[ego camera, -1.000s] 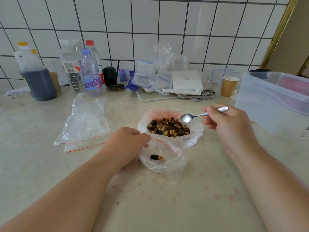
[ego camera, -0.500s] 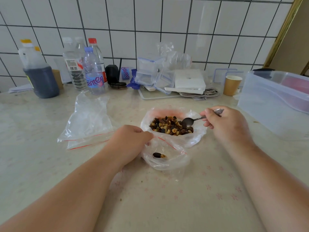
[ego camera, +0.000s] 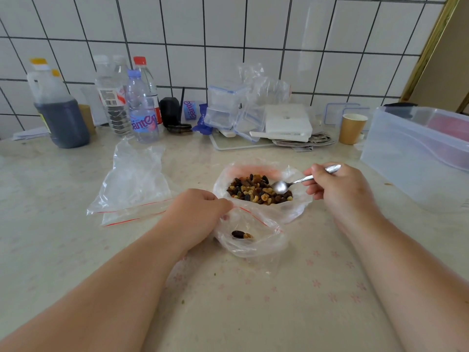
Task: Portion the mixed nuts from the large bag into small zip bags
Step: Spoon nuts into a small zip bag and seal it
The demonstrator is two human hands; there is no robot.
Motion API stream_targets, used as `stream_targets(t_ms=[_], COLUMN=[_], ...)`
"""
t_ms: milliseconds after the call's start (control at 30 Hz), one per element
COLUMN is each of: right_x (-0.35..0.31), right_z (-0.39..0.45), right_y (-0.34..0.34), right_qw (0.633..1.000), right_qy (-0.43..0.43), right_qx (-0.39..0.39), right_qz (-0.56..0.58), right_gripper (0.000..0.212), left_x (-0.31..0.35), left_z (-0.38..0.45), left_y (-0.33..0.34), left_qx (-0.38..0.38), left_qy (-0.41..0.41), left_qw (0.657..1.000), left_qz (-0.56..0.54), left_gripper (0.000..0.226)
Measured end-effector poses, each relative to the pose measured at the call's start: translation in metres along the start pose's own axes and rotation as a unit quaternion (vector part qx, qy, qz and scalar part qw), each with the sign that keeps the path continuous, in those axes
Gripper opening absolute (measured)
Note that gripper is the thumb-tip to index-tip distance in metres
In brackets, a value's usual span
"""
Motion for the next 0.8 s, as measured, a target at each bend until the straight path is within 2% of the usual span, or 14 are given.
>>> stream_targets(t_ms=[233,333,467,800], right_x=[0.001,0.009,0.019,0.019], right_z=[-0.001,-0.001,-0.002,-0.001], right_y=[0.011,0.017,0.019,0.017], right_qw=[0.998,0.99,0.969,0.937], right_qy=[0.008,0.07,0.151,0.19], right_qx=[-0.056,-0.092,-0.086,-0.075], right_qz=[0.015,0.085,0.176,0.283], right_gripper=[0.017,0.018,0.022,0.02], left_x=[0.0,0.0,0.0,-0.001], left_z=[0.001,0.001,0.0,0.001], left_y=[0.0,0.0,-0.001,-0.001], left_qx=[0.006,0.007,0.011,0.008], left_qy=[0.003,0.005,0.005,-0.002], left_qw=[1.0,1.0,1.0,1.0], left_qz=[0.004,0.008,0.008,0.01], left_gripper=[0.026,0.026,0.027,0.032])
Point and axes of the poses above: each hand's wrist, its own z-axis towards the middle knuckle, its own y-axis out of the palm, x = y × z, the point moved 6 cm from there along z, towards the middle knuckle, and after that the axes turned 3 degrees about y, right-handed, at the moved point
